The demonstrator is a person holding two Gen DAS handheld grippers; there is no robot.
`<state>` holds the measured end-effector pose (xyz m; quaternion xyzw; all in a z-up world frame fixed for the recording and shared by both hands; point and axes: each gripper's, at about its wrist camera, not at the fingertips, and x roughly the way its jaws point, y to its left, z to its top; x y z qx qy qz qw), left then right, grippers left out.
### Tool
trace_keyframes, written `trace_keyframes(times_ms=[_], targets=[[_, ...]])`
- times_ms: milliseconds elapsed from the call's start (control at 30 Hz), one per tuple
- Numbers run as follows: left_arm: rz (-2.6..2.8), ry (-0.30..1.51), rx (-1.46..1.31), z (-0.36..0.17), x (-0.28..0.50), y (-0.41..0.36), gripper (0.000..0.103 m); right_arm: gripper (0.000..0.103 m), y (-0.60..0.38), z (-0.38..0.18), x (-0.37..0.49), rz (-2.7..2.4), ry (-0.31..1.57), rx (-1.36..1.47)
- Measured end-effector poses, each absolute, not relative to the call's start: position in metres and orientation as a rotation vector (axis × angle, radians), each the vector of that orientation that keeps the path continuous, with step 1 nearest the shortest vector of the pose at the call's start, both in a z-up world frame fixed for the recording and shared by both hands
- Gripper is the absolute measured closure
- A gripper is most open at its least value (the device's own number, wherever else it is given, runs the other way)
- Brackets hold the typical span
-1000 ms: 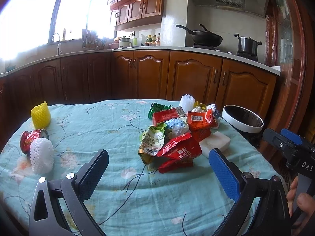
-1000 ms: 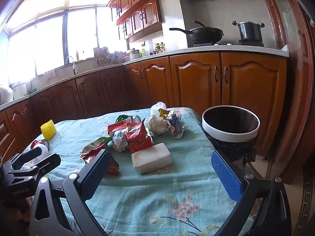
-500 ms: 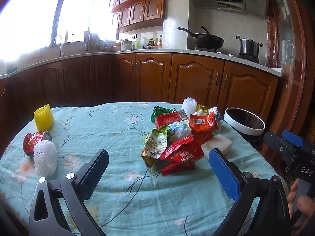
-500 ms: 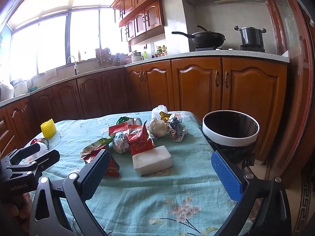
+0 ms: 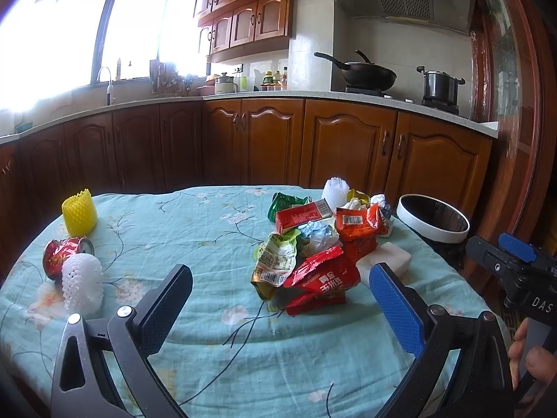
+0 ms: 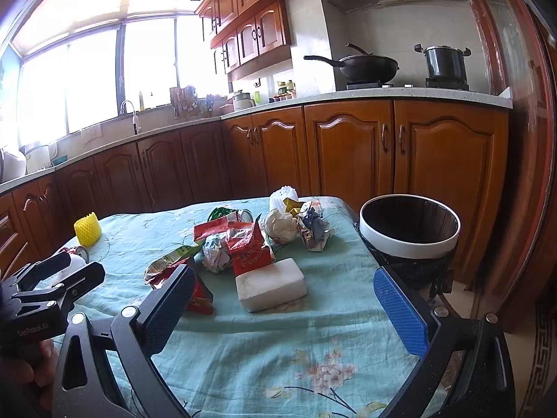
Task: Collect trash
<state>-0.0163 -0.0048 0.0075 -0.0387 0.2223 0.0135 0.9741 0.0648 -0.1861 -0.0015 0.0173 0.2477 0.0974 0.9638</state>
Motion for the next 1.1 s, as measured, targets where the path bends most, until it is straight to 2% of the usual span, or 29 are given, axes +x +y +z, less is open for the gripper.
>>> trace_keyframes(times_ms=[800,933,1100], targets=[[0.019,0.466,-0.068,0.003,-0.008,-0.007,0.001,0.000,-0.192,-0.009,0.073,0.218,0.538,0.067],[0.006,0.491,-0.080,0.000,-0.003,-0.005,0.006,0.000,-0.195,-0.013,0.079,0.225,0.563,0.081],[0.000,0.532,-0.105,-0.005,0.009,-0.002,0.008,0.000,-0.199,-0.020,0.089,0.235,0.597,0.111]])
